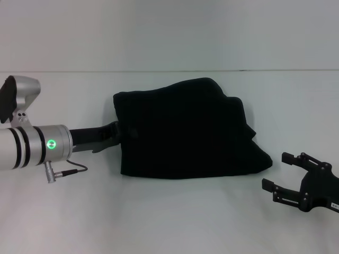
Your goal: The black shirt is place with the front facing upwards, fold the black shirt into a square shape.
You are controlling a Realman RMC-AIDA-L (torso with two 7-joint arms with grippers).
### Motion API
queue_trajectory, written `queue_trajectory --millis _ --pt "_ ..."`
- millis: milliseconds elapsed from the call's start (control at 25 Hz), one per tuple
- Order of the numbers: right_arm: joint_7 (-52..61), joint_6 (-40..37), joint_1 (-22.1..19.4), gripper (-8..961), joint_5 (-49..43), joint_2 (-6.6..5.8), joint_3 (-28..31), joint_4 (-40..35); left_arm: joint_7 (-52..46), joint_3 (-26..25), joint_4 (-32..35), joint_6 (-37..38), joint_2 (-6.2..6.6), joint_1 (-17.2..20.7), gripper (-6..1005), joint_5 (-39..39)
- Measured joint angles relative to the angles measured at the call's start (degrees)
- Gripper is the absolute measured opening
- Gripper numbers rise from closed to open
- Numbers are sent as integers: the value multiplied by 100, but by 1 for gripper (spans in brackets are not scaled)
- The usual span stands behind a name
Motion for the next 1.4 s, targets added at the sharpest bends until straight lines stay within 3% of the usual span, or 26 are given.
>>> queue_trajectory --millis 240,520,720,840,1000,1160,1280,1400 --pt "3 -62 -3 915 57 0 56 0 524 -2 101 502 2 133 139 -218" --pt "8 -130 10 916 143 8 190 6 1276 -306 713 1205 65 595 315 -432" --pt "-10 -215 23 916 339 9 211 9 3161 -1022 1135 2282 21 985 551 -451" --pt "-94 -264 51 915 383 8 178 9 4587 -1172 1156 2979 -12 1155 692 -444" --pt "-316 -280 27 915 365 8 157 66 6523 -1127 1104 3580 -227 1524 836 -414" --pt "-636 -241 -80 916 361 8 153 297 7282 -1129 1139 3312 -518 1914 936 -385" --pt "-770 -72 -177 916 360 8 152 434 7329 -1128 1014 2934 -568 2025 936 -180" --pt "-917 89 -235 916 356 9 151 517 7303 -1163 803 2632 -532 2037 936 -13"
